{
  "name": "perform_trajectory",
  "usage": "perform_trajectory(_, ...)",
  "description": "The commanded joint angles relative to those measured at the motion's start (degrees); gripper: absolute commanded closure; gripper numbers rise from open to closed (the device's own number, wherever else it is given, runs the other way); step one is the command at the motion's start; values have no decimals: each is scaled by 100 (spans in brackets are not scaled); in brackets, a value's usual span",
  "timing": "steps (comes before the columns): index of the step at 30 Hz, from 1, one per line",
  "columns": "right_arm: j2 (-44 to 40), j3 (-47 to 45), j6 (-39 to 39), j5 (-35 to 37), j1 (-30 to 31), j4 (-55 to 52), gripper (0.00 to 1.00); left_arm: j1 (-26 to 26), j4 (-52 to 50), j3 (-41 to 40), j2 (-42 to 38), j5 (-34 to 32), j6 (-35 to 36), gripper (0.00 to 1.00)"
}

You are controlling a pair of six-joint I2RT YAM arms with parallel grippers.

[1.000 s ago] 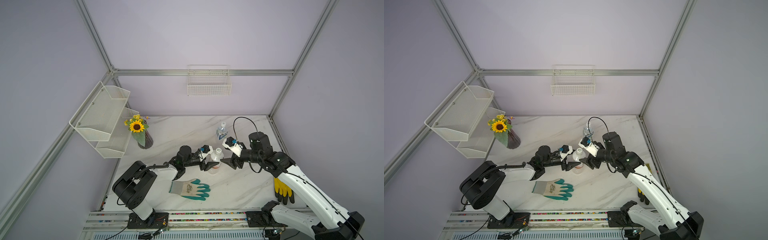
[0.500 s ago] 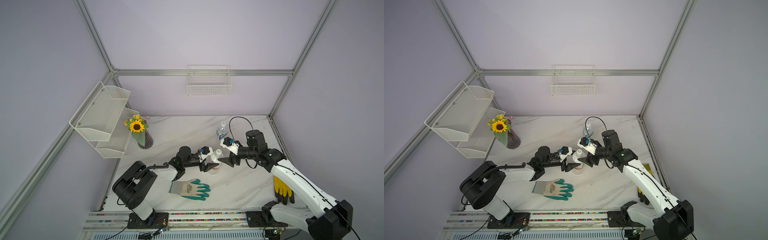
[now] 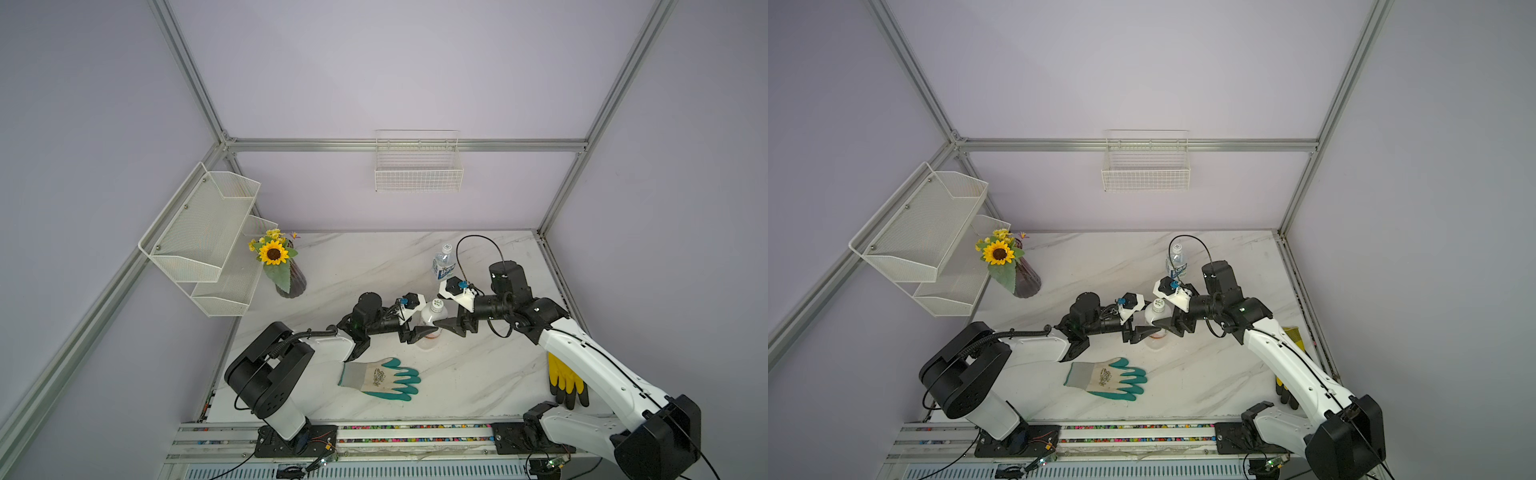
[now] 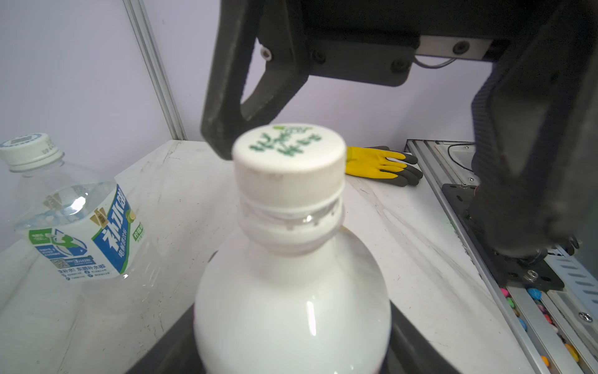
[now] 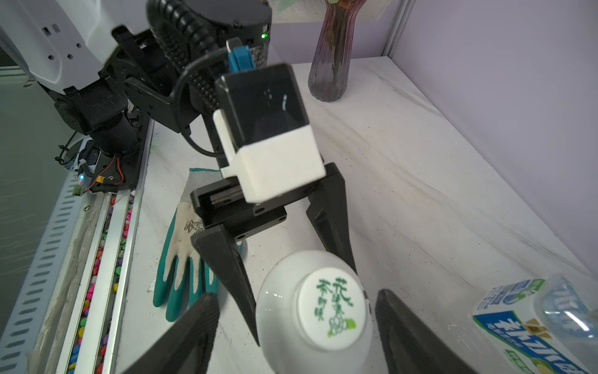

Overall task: Screw on the bottle caps
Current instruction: Screw the bottle cap onto the plastic bottle.

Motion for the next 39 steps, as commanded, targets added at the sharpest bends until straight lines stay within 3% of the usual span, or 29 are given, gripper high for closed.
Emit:
perform_trajectory(1,-190,-71,81,-139,-26,55,20,11,29,-7,15,56,-33,29)
perform_trajectory(17,-407,-272,250,-139,-23,-20,21,7,25,7,50,37,-64,29)
perform_trajectory(30,-694,-314,270,-713,-21,-689,24,7,47,19,84,28,-76,29)
perform_trajectory(35,-743,-313,229,-631,-25,-905,24,7,41,29,93,37,-83,29)
perform_trajectory(39,-917,-289,248,39,-21,-440,24,7,47,36,111,63,-83,29)
